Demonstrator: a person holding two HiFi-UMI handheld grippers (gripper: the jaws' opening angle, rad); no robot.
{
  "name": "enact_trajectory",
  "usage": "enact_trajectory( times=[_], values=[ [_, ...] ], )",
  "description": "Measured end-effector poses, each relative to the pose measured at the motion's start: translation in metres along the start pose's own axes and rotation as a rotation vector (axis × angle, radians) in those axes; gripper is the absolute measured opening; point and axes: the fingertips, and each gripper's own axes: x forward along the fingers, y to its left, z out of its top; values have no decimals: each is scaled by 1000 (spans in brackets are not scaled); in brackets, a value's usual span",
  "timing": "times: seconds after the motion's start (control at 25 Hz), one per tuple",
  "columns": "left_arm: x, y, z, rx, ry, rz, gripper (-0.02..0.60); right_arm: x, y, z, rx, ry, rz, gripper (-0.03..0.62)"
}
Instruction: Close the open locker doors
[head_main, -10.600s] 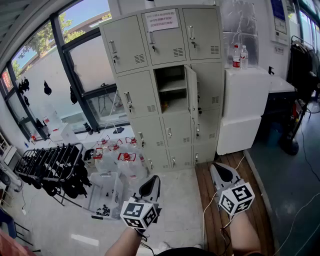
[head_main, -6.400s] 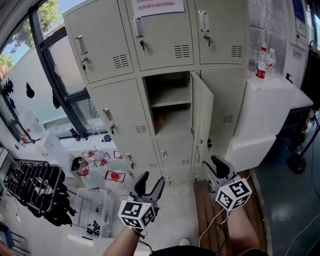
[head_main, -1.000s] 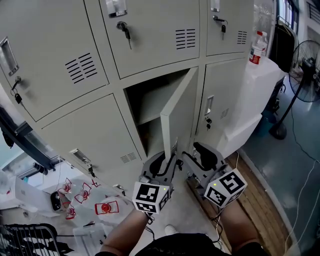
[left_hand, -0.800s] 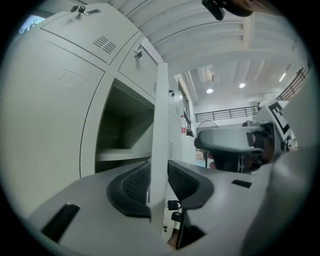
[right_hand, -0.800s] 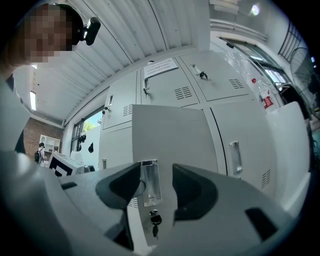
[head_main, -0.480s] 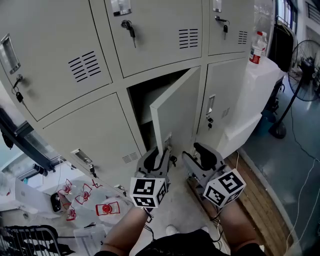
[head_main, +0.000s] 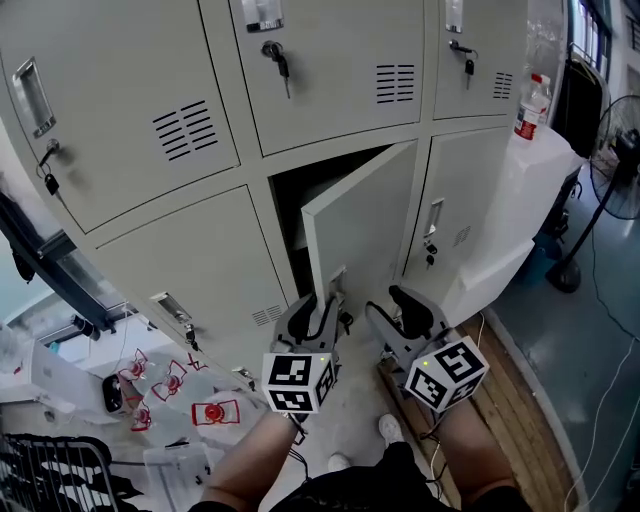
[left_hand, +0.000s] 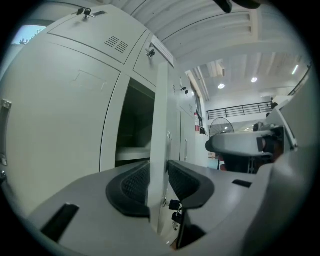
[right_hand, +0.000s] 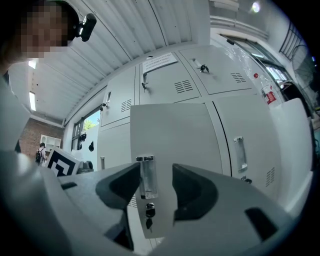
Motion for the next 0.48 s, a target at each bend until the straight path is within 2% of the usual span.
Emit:
enact_trajectory(
  times=[0.48],
  values=[
    [11,33,2,-19,1,169,124,58,-12,-2,-25,43,140,190]
  ],
)
